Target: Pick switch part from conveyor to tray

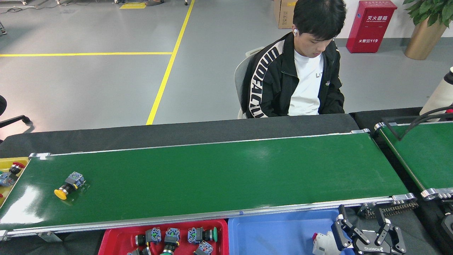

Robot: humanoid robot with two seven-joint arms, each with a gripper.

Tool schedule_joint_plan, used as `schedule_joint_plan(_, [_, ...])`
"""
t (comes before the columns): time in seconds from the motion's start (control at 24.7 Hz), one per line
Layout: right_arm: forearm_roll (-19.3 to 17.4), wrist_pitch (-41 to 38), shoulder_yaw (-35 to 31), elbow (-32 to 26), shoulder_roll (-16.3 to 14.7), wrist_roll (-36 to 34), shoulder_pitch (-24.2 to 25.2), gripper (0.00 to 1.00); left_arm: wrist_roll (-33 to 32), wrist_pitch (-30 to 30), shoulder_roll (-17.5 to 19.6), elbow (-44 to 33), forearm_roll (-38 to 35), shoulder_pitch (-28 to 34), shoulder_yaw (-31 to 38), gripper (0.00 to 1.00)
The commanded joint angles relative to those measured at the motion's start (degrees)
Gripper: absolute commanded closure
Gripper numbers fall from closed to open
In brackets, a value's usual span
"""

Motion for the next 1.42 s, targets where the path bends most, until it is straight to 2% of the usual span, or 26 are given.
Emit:
schedule_joint_plan(0.0, [-0.07,-0.35,-0.14,-0.59,-0.6,-0.64,-0.58,0.01,0.68,-0.15,0.04,-1.03,1.23,-0.41,1.72,0.01])
schedule_joint_plan(0.12, [-0.07,-0.35,-0.05,-0.59,-0.6,-0.64,-0.67,0.01,0.68,-0.15,0.22,-2.26,5.1,-0.41,7.44,0.01])
schedule_joint_plan(0.24, [-0.07,-0.35,-0.05,-0.59,-0.6,-0.64,-0.67,0.01,0.5,-0.15,1.27,-4.63,12.57,-0.76,14.12,0.0])
schedule_joint_plan(0.32, [-0.07,-0.35,-0.05,-0.59,-0.6,-0.64,-0.67,0.01,0.42,-0.15,3.29,-6.48,16.87,-0.14,21.32,0.0])
schedule_joint_plan(0.57, [-0.07,-0.26,-0.05,-0.59,-0.34,-0.38,-1.19,0.01,0.42,-0.15,5.14,-6.57,25.93,0.38,40.48,0.0])
schedule_joint_plan(0.69, [-0.07,-0.26,-0.05,-0.67,-0.16,-0.02,-1.19,0.01,0.33,-0.15,5.32,-6.48,27.25,2.67,50.06,0.0])
schedule_joint_plan(0.89, [-0.16,-0.26,-0.05,-1.02,0.01,-0.2,-1.28,0.01,0.33,-0.15,4.17,-6.57,27.07,6.89,61.67,0.02])
schedule_joint_plan(1.01, [-0.24,-0.26,-0.05,-1.02,0.1,-0.11,-1.28,0.01,0.33,1.43,4.09,-6.3,26.9,9.0,63.42,0.02])
schedule_joint_plan(1.13, [-0.16,-0.26,-0.05,-0.94,-0.34,0.15,-1.02,0.01,0.33,10.75,4.09,-5.6,26.81,10.05,63.51,0.02])
schedule_joint_plan(1.25, [-0.16,-0.26,-0.05,-1.02,-0.43,1.03,-1.19,0.01,0.42,17.51,4.0,-3.4,27.42,10.05,63.86,0.02])
schedule_joint_plan(1.38, [-0.16,-0.26,-0.05,-1.02,-0.43,1.82,-1.9,0.01,0.42,17.6,4.88,-1.82,31.12,10.05,65.01,0.02])
